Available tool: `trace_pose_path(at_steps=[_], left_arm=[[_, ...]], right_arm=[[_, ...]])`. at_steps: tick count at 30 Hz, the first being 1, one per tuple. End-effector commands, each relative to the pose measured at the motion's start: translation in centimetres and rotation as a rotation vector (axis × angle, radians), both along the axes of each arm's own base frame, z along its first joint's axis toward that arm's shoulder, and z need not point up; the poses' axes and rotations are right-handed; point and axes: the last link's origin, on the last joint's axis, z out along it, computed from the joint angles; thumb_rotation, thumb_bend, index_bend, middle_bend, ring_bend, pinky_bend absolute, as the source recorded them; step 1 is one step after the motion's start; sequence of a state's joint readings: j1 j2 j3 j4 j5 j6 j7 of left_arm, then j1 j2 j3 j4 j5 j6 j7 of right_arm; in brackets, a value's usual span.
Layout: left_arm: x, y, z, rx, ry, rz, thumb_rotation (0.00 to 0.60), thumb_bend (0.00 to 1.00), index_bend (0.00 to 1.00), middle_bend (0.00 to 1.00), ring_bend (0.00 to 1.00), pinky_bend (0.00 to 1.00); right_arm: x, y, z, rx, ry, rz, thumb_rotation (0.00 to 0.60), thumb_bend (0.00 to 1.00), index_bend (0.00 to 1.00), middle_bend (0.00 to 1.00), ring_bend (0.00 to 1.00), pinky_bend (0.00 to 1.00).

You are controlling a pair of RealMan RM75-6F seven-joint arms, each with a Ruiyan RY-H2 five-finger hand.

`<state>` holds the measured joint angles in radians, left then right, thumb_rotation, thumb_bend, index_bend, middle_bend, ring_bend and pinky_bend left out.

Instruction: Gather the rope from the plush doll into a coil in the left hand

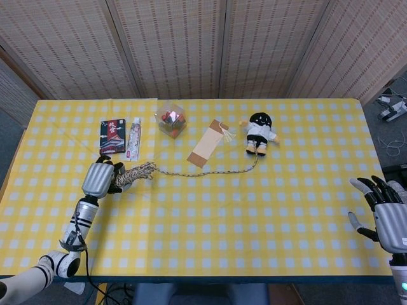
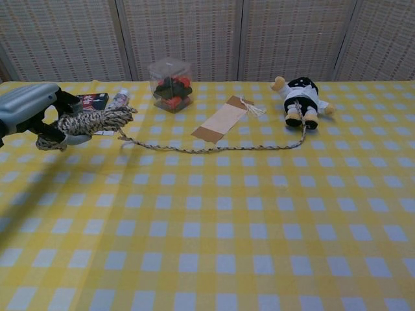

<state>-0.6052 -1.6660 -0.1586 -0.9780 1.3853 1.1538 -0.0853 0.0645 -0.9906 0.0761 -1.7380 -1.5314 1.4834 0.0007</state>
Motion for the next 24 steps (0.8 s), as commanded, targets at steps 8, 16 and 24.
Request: trace_pose_path(at_steps=[8, 16, 24], left_arm=[[2.8, -2.6, 2.3, -0.045, -0.041, -0.114, 0.488, 0.23, 0.74, 0.75, 0.53, 0.23], [4.1, -3.8, 2.7, -0.075, -0.037, -0.142, 0.487, 0.23, 0.74, 0.75, 0.53, 0.23], [4.5, -4.4, 3.1, -0.075, -0.031, -0.147, 0.483, 0.23, 0.74, 0.75, 0.53, 0.23]], right_arm=[[5.1, -6.7, -2.2, 0.169, 0.114, 0.145, 0.600, 0.32, 0.30, 0.21, 0.07, 0.16], [9.0, -12.3, -6.4, 0.317, 0.152, 0.222, 0.600, 0.35, 0.33, 0.22, 0.07, 0.16], [11.4, -16.1, -9.9, 0.372, 0.202, 0.253, 0.600, 0.35, 0.35, 0.22, 0.07, 0.16]])
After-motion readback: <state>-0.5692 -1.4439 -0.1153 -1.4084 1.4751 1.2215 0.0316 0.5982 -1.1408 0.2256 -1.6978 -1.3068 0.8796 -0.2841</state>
